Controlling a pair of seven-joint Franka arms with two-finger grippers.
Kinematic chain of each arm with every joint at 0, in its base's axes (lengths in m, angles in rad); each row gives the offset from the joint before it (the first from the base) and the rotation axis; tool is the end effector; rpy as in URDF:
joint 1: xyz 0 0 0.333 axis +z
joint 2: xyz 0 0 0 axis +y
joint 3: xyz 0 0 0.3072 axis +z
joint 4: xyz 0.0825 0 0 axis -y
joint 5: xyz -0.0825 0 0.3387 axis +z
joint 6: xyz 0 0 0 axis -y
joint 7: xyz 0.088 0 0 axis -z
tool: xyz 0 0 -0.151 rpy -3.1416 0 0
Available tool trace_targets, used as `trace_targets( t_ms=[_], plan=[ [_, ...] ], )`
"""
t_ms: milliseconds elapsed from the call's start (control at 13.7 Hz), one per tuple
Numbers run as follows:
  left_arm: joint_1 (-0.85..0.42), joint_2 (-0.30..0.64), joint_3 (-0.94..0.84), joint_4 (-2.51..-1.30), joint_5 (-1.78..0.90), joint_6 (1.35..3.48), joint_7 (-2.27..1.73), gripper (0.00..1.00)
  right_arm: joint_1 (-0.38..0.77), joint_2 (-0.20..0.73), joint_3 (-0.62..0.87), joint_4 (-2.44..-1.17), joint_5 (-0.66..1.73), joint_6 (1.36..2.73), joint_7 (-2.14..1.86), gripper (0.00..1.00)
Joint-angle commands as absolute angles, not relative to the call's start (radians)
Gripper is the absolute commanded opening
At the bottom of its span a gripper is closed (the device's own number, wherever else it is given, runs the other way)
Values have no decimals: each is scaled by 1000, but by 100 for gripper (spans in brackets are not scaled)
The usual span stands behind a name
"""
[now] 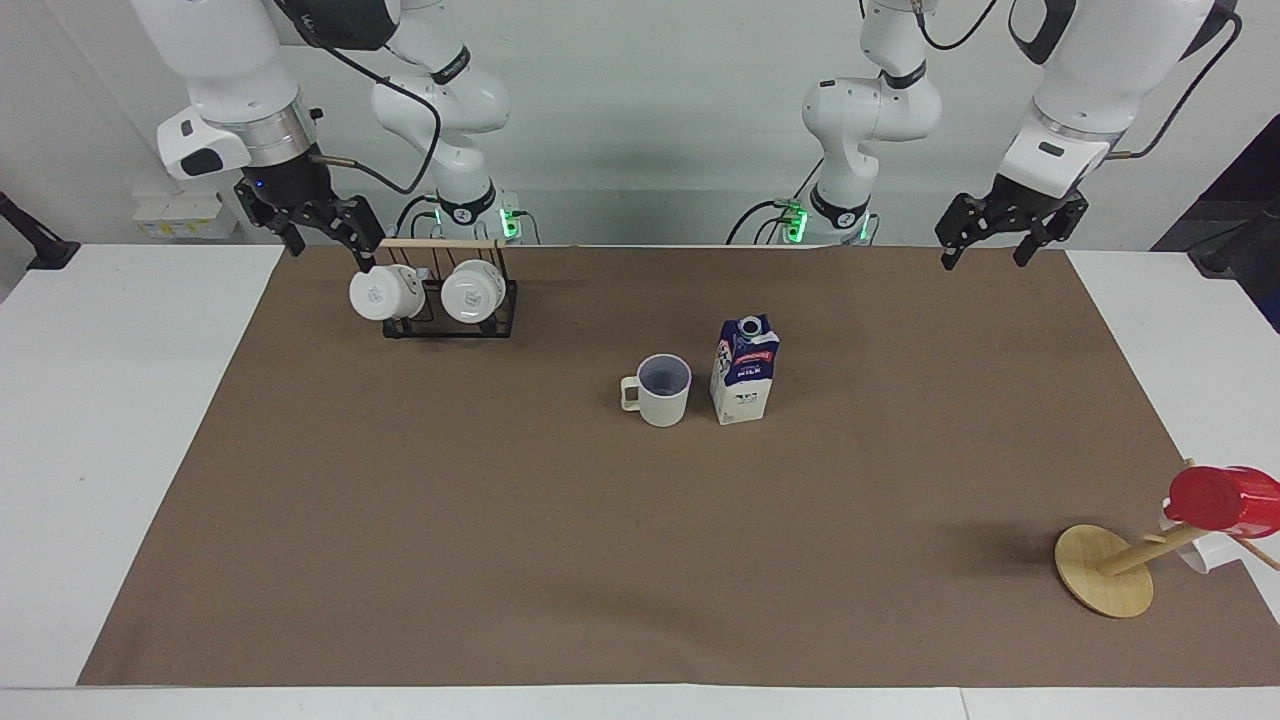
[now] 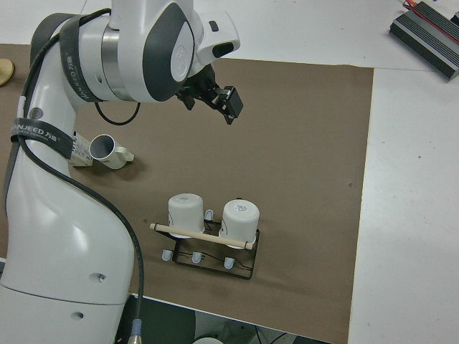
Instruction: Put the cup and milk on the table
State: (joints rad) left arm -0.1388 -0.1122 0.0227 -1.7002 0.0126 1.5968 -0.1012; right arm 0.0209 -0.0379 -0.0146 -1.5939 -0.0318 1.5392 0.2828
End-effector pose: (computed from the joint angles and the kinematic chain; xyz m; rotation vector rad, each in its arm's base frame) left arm 0.4741 -0.0529 0.5739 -3.1324 0.0240 -0.0154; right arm 0.4937 -0.0019 0.5782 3.0784 -0.4295 -0.0189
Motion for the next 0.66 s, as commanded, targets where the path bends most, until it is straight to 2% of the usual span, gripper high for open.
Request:
trace_targets(
  t_ms=[0, 583],
  plan=[
    [-126, -109, 21, -1664, 25, 1578, -27, 100, 12, -57, -12, -1612, -29, 1539, 252, 100],
    [-86, -107, 21, -1663, 18, 1585, 8, 100, 12, -57, -12, -1612, -29, 1539, 252, 100]
  ],
)
